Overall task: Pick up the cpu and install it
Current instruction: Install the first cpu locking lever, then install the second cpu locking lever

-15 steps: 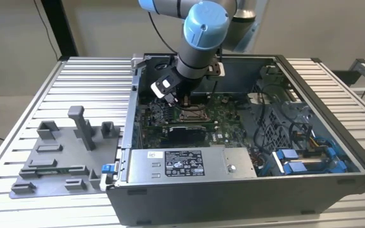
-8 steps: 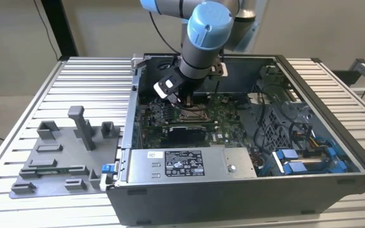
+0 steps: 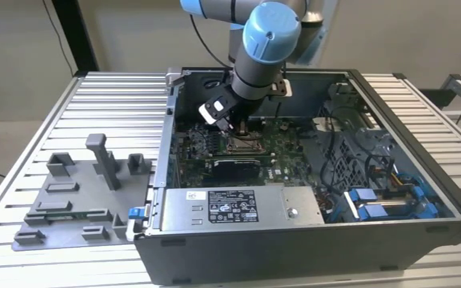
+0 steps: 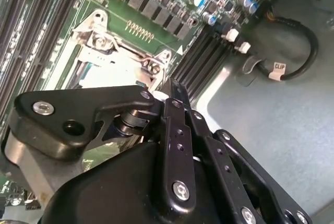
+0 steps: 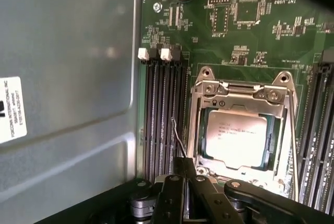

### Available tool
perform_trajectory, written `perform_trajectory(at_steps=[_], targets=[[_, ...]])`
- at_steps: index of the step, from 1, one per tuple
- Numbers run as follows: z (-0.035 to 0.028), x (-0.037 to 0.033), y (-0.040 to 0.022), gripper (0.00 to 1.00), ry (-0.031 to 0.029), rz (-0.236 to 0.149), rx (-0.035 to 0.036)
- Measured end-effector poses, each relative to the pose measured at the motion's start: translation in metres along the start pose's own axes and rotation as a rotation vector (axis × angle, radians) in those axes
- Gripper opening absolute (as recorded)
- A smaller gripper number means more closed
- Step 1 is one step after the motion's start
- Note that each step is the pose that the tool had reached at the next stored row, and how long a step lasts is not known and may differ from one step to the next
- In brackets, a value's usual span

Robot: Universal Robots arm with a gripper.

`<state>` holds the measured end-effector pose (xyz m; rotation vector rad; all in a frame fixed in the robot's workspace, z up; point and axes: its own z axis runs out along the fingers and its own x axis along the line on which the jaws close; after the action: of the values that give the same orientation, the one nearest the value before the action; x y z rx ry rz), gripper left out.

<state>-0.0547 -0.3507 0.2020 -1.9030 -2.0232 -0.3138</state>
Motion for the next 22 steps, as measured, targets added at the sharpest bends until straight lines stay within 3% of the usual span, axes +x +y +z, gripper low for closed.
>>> perform_trajectory(at_steps=[14, 22], targets=[[-0.0021, -0.0009, 0.0227, 0.00, 0.0000, 0.000, -0.0001], [-0.0039, -0.0017, 0.0409, 0.00, 0.0001, 0.000, -0.0001]])
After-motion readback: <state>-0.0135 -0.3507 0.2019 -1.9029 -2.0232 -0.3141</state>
